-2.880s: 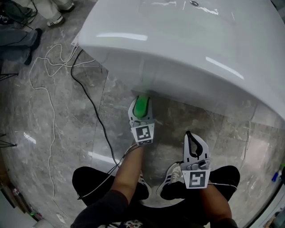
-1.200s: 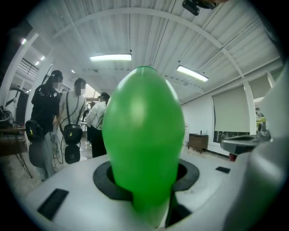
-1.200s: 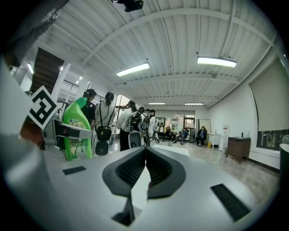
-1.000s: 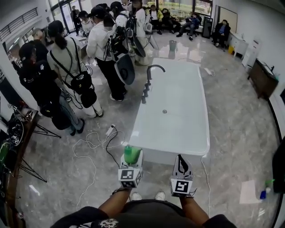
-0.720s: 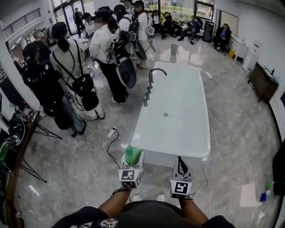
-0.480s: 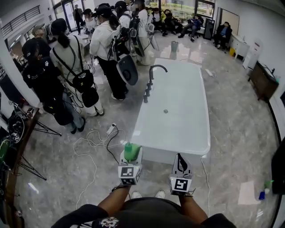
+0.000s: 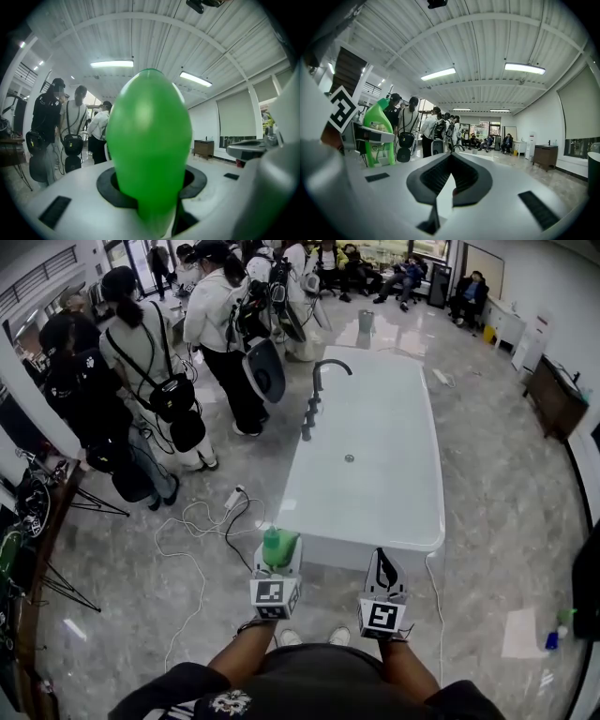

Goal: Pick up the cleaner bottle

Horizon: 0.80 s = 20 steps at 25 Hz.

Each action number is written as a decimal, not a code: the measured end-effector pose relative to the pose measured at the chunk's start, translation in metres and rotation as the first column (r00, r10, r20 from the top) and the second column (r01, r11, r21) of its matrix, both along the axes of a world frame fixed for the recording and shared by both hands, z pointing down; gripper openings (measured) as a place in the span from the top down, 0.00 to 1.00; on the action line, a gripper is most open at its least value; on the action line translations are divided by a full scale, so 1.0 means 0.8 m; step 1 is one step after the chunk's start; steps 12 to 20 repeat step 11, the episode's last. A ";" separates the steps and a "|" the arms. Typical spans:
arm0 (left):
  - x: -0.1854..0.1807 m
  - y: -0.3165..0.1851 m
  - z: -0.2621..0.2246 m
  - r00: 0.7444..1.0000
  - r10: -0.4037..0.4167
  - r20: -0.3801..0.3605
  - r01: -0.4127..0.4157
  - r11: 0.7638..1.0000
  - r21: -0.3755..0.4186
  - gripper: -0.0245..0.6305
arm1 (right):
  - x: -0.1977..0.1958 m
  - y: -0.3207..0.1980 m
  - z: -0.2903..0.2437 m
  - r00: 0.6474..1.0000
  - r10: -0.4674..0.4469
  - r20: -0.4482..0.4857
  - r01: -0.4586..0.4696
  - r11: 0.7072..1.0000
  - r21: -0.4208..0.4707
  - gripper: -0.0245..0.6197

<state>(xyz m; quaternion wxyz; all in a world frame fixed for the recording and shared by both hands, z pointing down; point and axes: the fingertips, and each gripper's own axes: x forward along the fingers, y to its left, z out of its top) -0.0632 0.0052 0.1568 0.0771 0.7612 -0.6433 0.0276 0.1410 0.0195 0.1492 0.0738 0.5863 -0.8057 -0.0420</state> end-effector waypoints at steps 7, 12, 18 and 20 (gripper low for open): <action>0.003 -0.008 -0.013 1.000 0.001 0.010 -0.002 1.000 0.024 0.69 | -0.001 -0.013 -0.006 1.000 0.000 0.004 0.000 1.000 0.010 0.94; -0.002 -0.013 -0.014 1.000 -0.003 0.013 0.002 1.000 0.023 0.69 | -0.003 -0.018 -0.008 1.000 0.003 0.002 -0.003 1.000 0.018 0.94; -0.002 -0.013 -0.014 1.000 -0.003 0.013 0.002 1.000 0.023 0.69 | -0.003 -0.018 -0.008 1.000 0.003 0.002 -0.003 1.000 0.018 0.94; -0.002 -0.013 -0.014 1.000 -0.003 0.013 0.002 1.000 0.023 0.69 | -0.003 -0.018 -0.008 1.000 0.003 0.002 -0.003 1.000 0.018 0.94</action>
